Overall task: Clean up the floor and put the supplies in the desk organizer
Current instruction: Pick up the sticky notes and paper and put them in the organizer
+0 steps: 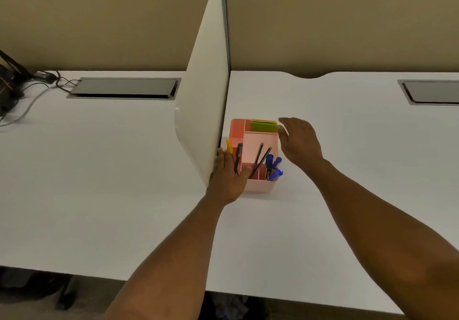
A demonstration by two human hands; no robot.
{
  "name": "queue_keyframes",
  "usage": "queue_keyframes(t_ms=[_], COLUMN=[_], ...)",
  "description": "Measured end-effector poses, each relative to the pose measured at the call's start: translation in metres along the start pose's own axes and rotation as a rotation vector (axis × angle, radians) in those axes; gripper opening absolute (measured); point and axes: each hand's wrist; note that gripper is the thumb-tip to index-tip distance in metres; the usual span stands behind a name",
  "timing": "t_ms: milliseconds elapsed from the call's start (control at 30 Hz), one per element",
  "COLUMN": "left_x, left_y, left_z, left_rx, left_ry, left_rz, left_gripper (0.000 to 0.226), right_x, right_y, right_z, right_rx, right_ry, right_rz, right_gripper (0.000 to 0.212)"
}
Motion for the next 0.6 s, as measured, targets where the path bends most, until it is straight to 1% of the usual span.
queue_keyframes(t_ms=[200,267,400,467,533,600], left_x=[-0.017,-0.02,-0.019,-0.018,-0.017,-0.013], left_y=[0.001,0.001,0.004,0.005,0.008,0.01], left_z=[-0.054,-0.081,-0.14,-0.167,-0.194,-0.229], left_rx=[0.134,0.195,0.278,0.289,0.312,0.348], left_ry=[-0.145,-0.143,-0.085,-0.068,-0.064,-0.074], left_rz=[0.18,0.226,0.313,0.371,0.405,0.425], left_gripper=[0.085,0.083,0.081,0.084,0.089,0.091], right_x=[-0.021,-0.028,-0.04,-0.043,-0.045,-0.049], right_y=[0.004,0.01,0.027,0.035,0.042,0.05], right_z=[-0.087,-0.125,-0.203,-0.237,-0.272,-0.315], right_rx=[0.086,0.088,0.111,0.146,0.199,0.239], right_ry=[-0.058,-0.086,-0.129,-0.11,-0.094,-0.128], right_rz=[0.037,0.022,-0.013,-0.027,-0.042,-0.078], right_gripper=[0.042,0.04,0.042,0.047,0.056,0.067])
Point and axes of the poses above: each hand's wrist, its own z-axis towards the middle knuckle, its own x-axis out of the palm, y = z × x, and after that the axes turned 5 degrees about x, right-handed
